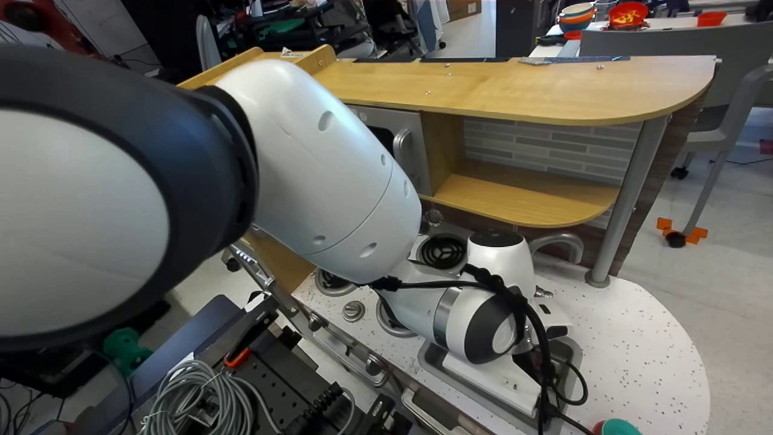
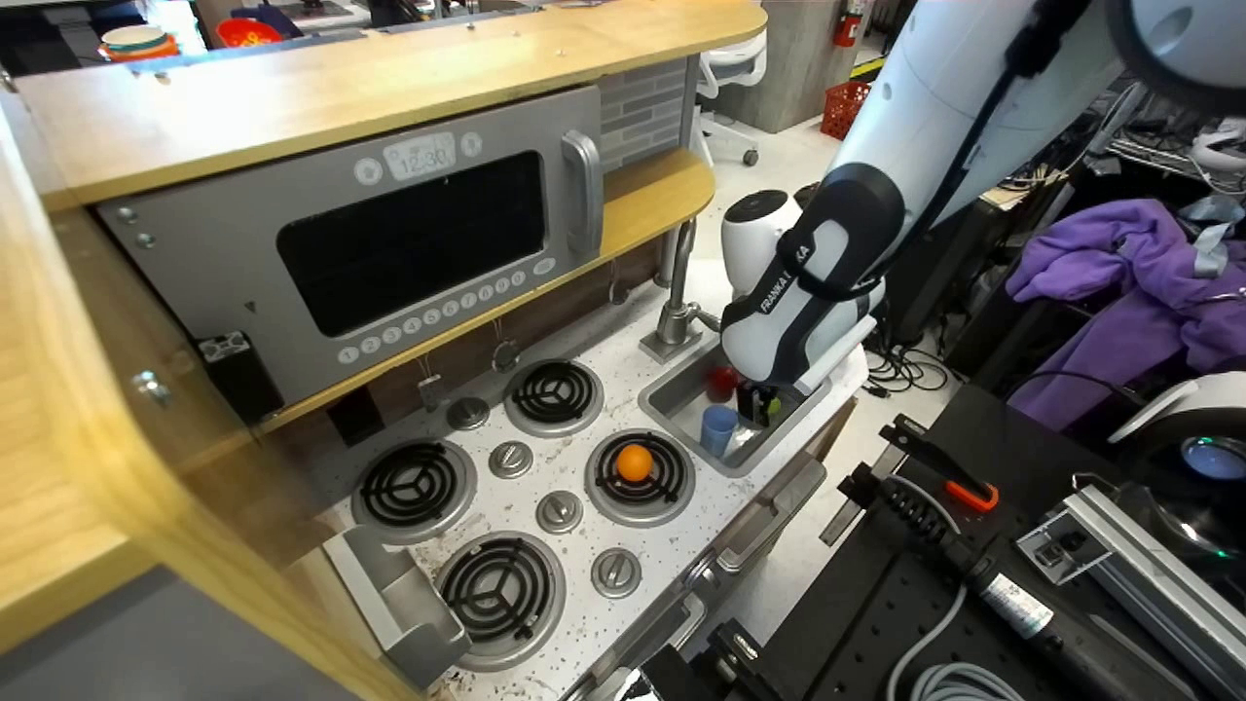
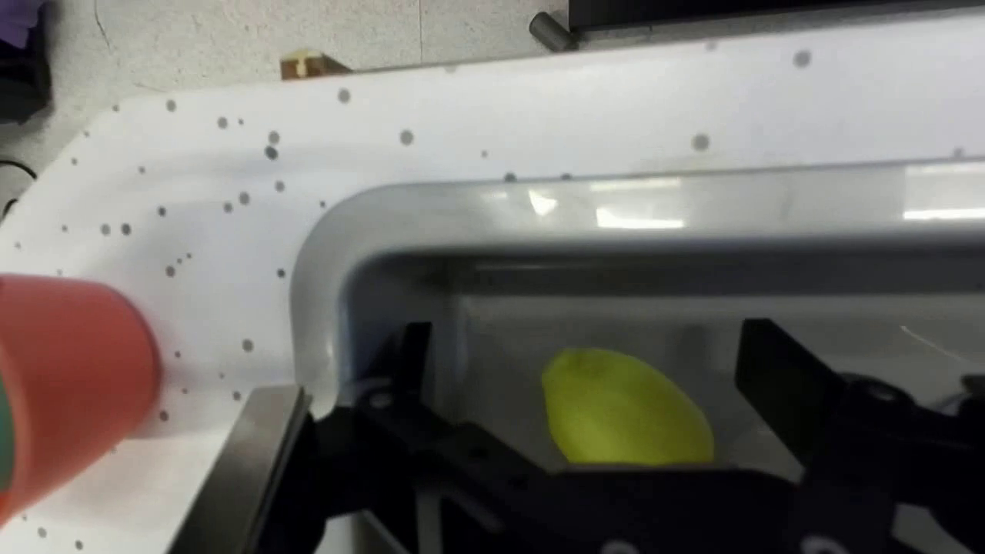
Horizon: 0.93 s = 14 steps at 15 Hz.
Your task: Put the yellow object in the sink
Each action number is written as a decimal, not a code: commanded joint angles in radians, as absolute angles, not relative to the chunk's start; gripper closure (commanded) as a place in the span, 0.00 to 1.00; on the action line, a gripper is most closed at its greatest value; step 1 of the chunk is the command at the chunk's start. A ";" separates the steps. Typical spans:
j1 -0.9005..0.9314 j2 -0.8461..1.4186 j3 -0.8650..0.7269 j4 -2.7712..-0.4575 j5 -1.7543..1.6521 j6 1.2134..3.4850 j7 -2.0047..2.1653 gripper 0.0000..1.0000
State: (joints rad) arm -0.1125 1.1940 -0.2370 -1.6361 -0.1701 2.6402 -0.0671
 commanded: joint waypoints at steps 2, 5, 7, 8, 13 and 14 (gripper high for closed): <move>-0.174 1.014 -0.203 -1.831 -0.167 2.644 -0.132 0.00; -0.208 0.898 -0.184 -1.939 -0.163 2.651 -0.171 0.00; -0.238 0.817 -0.170 -1.993 -0.157 2.657 -0.202 0.00; -0.254 0.778 -0.163 -2.011 -0.151 2.649 -0.217 0.00; -0.355 0.569 -0.098 -2.099 -0.072 2.632 -0.311 0.00; -0.368 0.532 -0.089 -2.107 -0.050 2.624 -0.322 0.00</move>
State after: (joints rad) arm -0.3047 0.6720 -0.1409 -2.0241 -0.1044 2.6435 -0.2612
